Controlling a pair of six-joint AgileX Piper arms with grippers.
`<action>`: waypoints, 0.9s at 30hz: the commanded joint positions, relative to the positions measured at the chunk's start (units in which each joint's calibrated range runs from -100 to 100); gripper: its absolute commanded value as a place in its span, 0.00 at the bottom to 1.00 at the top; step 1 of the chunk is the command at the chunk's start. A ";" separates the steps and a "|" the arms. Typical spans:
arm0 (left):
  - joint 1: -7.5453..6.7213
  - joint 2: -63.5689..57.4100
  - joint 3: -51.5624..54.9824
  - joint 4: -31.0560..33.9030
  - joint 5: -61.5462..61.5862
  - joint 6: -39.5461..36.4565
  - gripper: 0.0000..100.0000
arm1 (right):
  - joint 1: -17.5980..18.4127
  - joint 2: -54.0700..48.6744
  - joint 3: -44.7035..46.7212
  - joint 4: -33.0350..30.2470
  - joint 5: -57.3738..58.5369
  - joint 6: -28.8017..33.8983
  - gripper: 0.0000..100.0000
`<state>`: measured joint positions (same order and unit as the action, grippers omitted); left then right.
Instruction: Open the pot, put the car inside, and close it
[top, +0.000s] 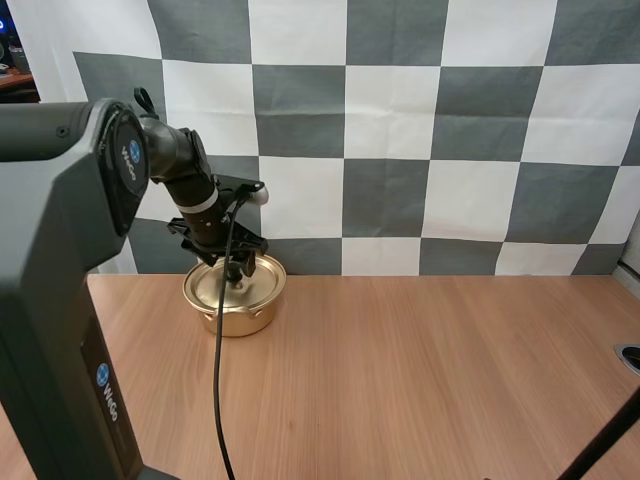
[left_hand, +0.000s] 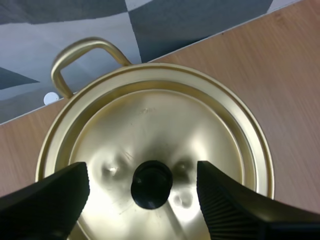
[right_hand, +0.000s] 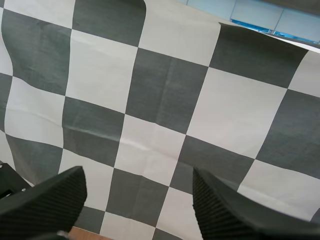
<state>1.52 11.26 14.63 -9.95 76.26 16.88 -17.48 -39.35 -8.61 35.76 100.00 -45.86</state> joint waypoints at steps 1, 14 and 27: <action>0.02 -0.78 -1.04 -0.08 2.04 1.78 1.00 | -0.02 -0.01 0.02 -0.59 0.00 -0.03 1.00; 0.02 -8.93 -14.63 -5.42 23.74 6.05 1.00 | -0.02 -0.01 0.02 -0.97 0.00 -0.03 1.00; 0.02 -25.98 -18.69 6.73 14.24 -10.58 0.05 | -0.02 0.89 1.39 0.31 0.00 -2.05 0.00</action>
<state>1.52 -11.83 -4.09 -8.87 93.23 11.10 -17.48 -38.50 -8.14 35.79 99.82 -48.33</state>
